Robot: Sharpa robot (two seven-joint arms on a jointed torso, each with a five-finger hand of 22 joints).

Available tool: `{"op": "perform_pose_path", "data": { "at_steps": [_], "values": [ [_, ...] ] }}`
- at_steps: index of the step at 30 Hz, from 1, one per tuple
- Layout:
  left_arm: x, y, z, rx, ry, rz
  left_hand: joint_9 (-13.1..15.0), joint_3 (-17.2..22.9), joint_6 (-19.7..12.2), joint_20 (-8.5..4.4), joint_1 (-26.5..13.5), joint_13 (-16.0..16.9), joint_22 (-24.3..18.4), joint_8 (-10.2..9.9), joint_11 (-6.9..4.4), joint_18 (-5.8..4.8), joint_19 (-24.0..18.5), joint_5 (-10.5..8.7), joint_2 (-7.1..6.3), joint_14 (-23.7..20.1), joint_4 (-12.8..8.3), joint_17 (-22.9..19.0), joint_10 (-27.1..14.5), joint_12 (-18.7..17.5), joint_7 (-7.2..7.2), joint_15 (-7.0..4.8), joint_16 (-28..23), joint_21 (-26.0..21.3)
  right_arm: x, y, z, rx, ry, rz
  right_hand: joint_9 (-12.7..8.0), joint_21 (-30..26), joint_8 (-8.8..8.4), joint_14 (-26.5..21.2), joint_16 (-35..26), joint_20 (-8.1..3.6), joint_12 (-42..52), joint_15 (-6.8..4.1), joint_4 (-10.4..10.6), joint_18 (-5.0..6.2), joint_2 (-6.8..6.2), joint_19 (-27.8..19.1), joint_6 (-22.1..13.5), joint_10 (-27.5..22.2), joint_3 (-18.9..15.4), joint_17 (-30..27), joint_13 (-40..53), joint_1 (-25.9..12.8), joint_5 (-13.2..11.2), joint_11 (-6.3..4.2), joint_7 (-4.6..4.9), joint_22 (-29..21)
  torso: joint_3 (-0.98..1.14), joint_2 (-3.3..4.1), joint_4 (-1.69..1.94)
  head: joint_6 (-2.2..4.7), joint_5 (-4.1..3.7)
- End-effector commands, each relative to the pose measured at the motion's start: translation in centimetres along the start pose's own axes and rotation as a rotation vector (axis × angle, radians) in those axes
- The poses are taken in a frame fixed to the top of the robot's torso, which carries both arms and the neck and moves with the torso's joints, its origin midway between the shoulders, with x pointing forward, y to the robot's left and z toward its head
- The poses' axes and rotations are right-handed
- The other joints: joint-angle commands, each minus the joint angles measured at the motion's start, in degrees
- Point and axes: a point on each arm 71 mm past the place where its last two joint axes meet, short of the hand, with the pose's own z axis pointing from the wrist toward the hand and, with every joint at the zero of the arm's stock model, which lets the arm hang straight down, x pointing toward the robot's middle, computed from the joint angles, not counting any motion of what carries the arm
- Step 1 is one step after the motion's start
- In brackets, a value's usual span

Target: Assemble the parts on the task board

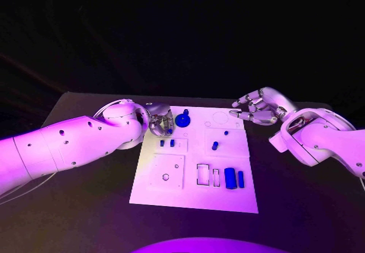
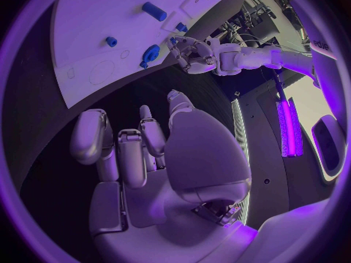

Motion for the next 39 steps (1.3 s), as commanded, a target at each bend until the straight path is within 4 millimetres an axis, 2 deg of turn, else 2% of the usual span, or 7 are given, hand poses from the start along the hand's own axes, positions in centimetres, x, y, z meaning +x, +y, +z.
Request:
{"op": "perform_pose_path", "data": {
  "at_steps": [1, 14, 21, 23, 30, 32, 39],
  "values": [
    [0.1, -0.1, 0.0, -0.003, 0.008, 0.001, -0.4, -0.1, -1.0, -0.03, -0.3, 0.1, 5.5, -0.2, 0.23, -0.67, 0.3, -0.03, -0.27, 0.2, 0.0, -0.1, 0.1, -0.3, 0.04, 0.12, 0.3, 0.1, 0.0, 0.1, 0.0, -0.011, 0.000, -0.003, -0.1, -0.4, 0.32, 3.8, -0.2, -0.34, -0.2, -0.51, -0.1, 0.46, 0.48, -0.2, 0.0, -0.2, -0.1, 6.2, -0.1, 0.0, 0.1, -0.39, -0.26, -0.1, -0.02, 0.00, 0.02, 0.07, 0.03],
    [0.0, 0.3, -0.2, -0.016, -0.002, -0.001, -2.3, 0.2, -5.5, -0.08, -0.4, 0.3, 5.5, -0.2, 0.08, -0.65, 0.4, -0.01, -1.00, 0.2, 0.2, -0.4, 0.4, -1.1, 0.38, 0.01, 0.5, 0.0, 0.0, -0.3, 0.1, 0.014, 0.019, -0.009, -0.1, -1.0, 0.26, 3.7, -0.3, -0.33, -1.1, -0.47, -0.1, 0.56, 0.36, -0.4, -0.3, -1.0, -0.2, 6.1, -0.9, -0.1, -0.2, -0.33, -0.20, -0.5, -0.14, -0.07, 0.14, 0.08, 0.01],
    [-0.4, 1.2, -1.0, -0.026, -0.031, -0.030, -4.2, -3.7, -9.3, -0.29, -2.5, 0.5, 5.7, -0.1, -0.43, -0.71, 0.6, -0.13, -2.12, 0.3, 1.8, -0.2, 0.6, -1.9, -0.79, -0.25, 0.9, 0.1, -0.1, -0.7, 0.0, 0.034, 0.027, -0.017, -0.3, -6.8, 0.82, 2.1, -4.2, -0.22, -24.9, -0.38, -0.2, 1.58, 1.87, -3.1, -0.3, -17.8, 0.5, 0.7, -22.8, 1.6, -4.0, -0.25, -0.11, -4.0, -0.04, 0.02, -0.04, 0.02, 0.20],
    [-0.6, 1.8, -1.5, -0.036, -0.042, -0.044, -4.5, -4.6, -9.8, -0.33, -2.4, 0.5, 5.7, 0.0, -0.38, -0.71, 0.6, -0.10, -1.97, 0.3, 2.1, -0.3, 0.5, -2.1, -1.04, -0.31, 0.9, 0.1, -0.1, -0.8, 0.0, 0.039, 0.034, -0.023, -0.3, -8.1, 1.13, 1.7, -5.5, -0.23, -28.5, -0.51, -0.2, 1.75, 1.90, -3.5, 0.1, -18.4, 0.7, -0.9, -26.2, 2.5, -4.3, -0.24, -0.13, -4.7, -0.01, -0.06, -0.05, -0.06, 0.12],
    [-1.3, 3.5, -2.5, -0.060, -0.098, -0.137, -4.5, -5.2, -6.6, -0.18, -1.0, 0.5, 4.9, 1.4, 0.08, -0.46, -0.1, 0.03, -0.87, -0.6, 2.4, -2.3, -0.2, -2.9, 0.00, -0.02, -0.1, -1.0, 0.3, -1.0, 0.1, 0.038, 0.095, -0.126, -0.7, -8.9, 0.98, 1.7, -7.0, -0.66, -40.7, -0.79, -2.4, 1.80, 0.90, -3.0, 1.7, -17.6, 4.6, -2.8, -37.8, 10.2, -6.6, 0.04, -0.26, -4.7, -0.05, -0.08, 0.04, 0.33, -0.26],
    [-1.7, 4.0, -2.8, -0.056, -0.129, -0.223, -4.2, -4.3, -4.1, 0.01, -0.1, 0.4, 1.9, 2.6, 0.49, 0.52, -2.8, 0.07, -0.38, -2.7, 2.4, -7.7, -0.7, -3.4, 0.31, 0.43, -3.2, -4.7, 0.6, -0.9, 0.1, 0.025, 0.122, -0.190, -0.9, -8.4, 0.89, 2.0, -6.7, -0.81, -46.4, -0.56, -2.6, 1.72, 0.39, -2.5, 3.2, -15.3, 7.3, -2.5, -43.2, 12.3, -7.5, -0.54, -0.46, -4.0, -0.01, -0.07, 0.00, 0.48, -0.63],
    [-2.8, 4.7, -4.2, 0.024, -0.270, -0.629, -4.4, -3.7, -2.3, 0.39, -0.7, 0.9, -3.3, 3.0, 0.80, 2.12, -7.3, -0.03, -0.23, -5.3, 3.3, -14.1, 0.2, -2.5, 0.76, 0.62, -7.5, -11.4, 1.9, -0.1, 0.3, -0.022, 0.183, -0.457, -1.4, -4.5, 0.02, 2.7, -5.6, -0.61, -56.9, -0.58, -2.4, 0.87, -1.95, -0.4, 6.5, -12.1, 11.6, -1.1, -52.5, 13.3, -8.1, -0.20, -0.65, -0.9, -0.05, 0.09, -0.20, 1.23, -2.14]
  ]
}}
